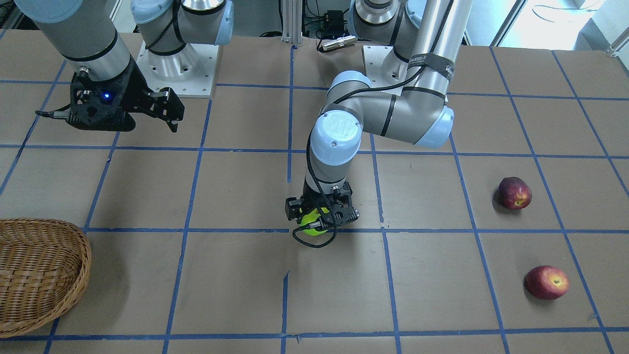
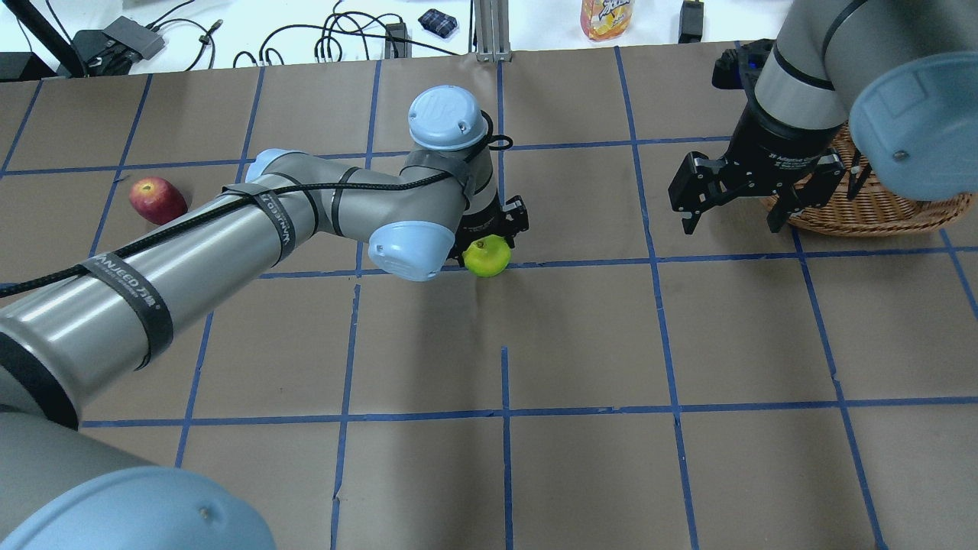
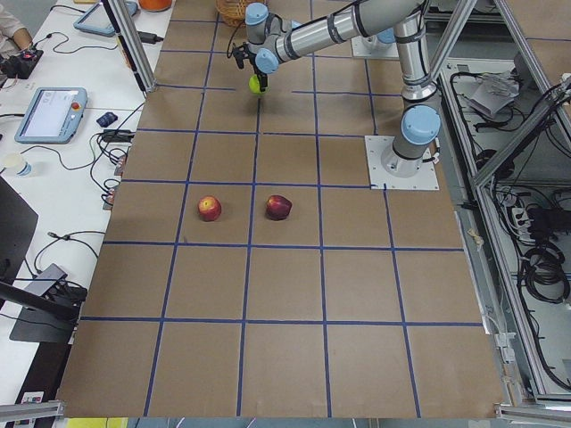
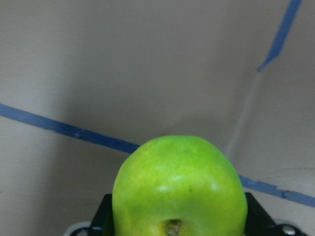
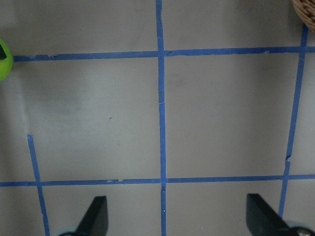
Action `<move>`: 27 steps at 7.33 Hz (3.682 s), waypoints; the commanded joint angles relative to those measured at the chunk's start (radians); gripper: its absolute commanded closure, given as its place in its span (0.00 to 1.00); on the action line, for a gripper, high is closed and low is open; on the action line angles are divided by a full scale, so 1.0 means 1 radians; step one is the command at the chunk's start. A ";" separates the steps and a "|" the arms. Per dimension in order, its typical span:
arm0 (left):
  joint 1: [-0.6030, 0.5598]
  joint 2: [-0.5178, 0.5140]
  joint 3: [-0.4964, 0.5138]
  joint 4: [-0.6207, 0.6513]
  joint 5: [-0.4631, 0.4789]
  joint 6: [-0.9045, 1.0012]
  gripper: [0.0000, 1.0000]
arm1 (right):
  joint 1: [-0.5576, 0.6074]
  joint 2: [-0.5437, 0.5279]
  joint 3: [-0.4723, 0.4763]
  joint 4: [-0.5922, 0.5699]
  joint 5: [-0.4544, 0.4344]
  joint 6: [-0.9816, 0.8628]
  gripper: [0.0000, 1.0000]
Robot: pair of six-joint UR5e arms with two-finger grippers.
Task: Put all apples into basket
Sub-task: 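Carry the green apple to the table center and release it, then move left gripper toward dark red apple while right gripper reaches green apple, then grasp green apple with right gripper while left gripper grasps dark red apple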
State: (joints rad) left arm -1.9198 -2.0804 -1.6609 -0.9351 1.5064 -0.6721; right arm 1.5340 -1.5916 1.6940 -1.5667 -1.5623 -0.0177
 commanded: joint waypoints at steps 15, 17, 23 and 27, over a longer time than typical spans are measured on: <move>0.836 0.274 -0.160 -0.345 0.288 1.323 0.00 | 0.389 0.473 -0.149 -0.454 -0.012 0.648 0.00; 0.857 0.228 -0.180 -0.201 0.291 1.451 0.00 | 0.422 0.539 -0.151 -0.517 -0.013 0.648 0.00; 0.932 0.109 -0.218 -0.168 0.290 1.487 0.00 | 0.425 0.596 -0.152 -0.523 0.011 0.616 0.00; 0.930 0.097 -0.217 -0.156 0.293 1.476 0.71 | 0.423 0.599 -0.174 -0.515 0.039 0.602 0.00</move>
State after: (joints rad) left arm -0.9871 -1.9856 -1.8784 -1.0928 1.7988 0.8143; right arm 1.9586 -0.9907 1.5352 -2.0889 -1.5335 0.5872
